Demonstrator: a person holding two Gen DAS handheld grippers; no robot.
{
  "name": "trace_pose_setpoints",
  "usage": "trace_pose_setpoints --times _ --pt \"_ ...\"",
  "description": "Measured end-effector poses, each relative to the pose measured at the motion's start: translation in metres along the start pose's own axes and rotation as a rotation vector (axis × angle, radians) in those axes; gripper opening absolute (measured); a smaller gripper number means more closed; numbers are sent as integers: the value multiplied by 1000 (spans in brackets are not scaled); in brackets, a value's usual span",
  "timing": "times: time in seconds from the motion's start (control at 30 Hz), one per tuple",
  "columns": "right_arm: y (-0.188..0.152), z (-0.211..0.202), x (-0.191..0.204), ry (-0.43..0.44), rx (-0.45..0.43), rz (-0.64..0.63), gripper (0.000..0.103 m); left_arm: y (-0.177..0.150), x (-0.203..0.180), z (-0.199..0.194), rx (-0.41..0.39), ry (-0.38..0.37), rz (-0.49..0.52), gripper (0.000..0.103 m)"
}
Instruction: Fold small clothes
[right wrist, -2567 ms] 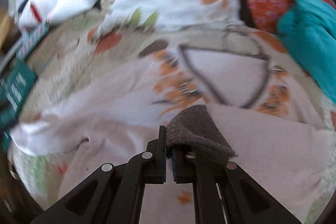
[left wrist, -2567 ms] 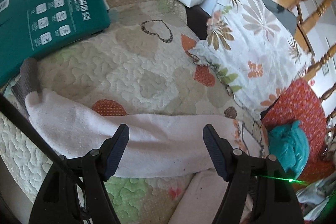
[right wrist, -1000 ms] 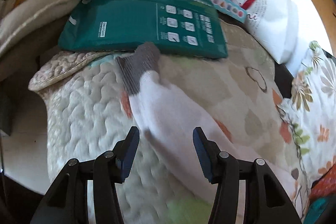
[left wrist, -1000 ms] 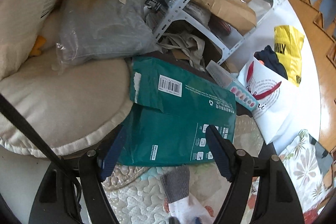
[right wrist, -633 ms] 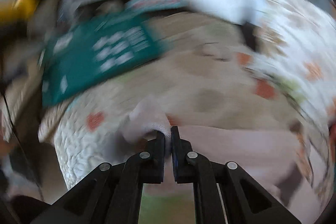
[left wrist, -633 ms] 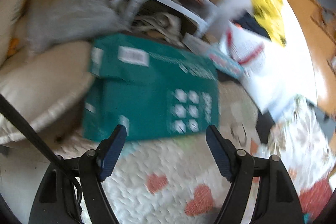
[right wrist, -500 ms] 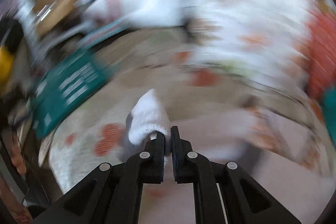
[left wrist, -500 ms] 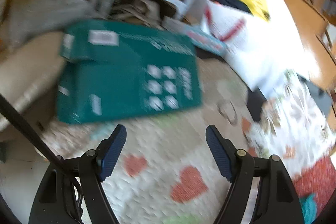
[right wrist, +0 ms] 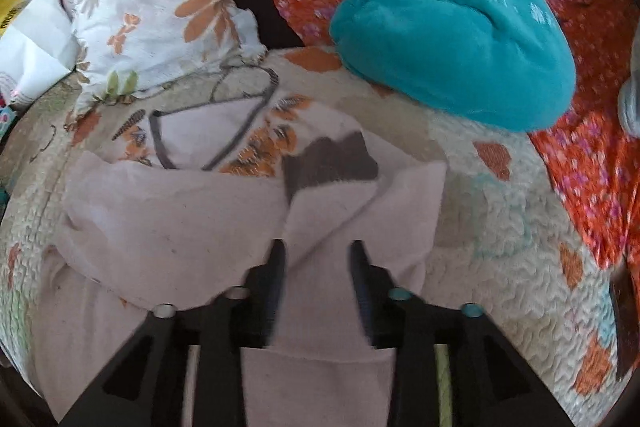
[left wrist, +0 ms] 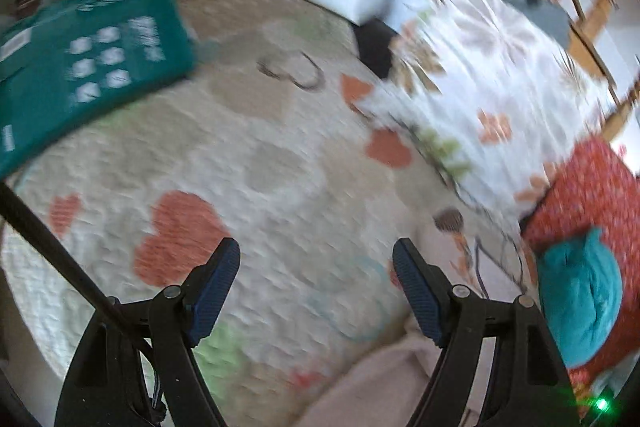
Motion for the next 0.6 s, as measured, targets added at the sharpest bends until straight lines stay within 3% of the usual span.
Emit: trace_pose_setpoints --times 0.2,0.27,0.33,0.4,0.43,0.57,0.6 --pt "22 22 7 -49 -14 -58 54 -18 -37 34 80 -9 80 78" --pt "23 39 20 -91 22 -159 60 -18 -42 38 84 -10 82 78" --pt "16 59 30 -174 56 -289 58 -19 -45 42 90 -8 78 78" --pt "14 71 29 -243 70 -365 11 -20 -47 47 99 -12 72 78" --pt "19 69 24 -224 71 -330 6 -19 -48 50 103 -11 68 78" --pt "42 29 -15 -38 -29 -41 6 -19 -44 63 125 -14 43 78" --pt "40 24 -30 -32 -44 13 7 -20 -44 66 134 -19 39 78"
Point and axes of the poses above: each gripper's, at about its wrist camera, not at the fingertips, and z roughly the way its jaws point, x to its left, y to its top, the point moved 10 cm from there along z, roughly the way its jaws point, and after that the axes turned 11 degrees about -y, right-handed, at the moved point
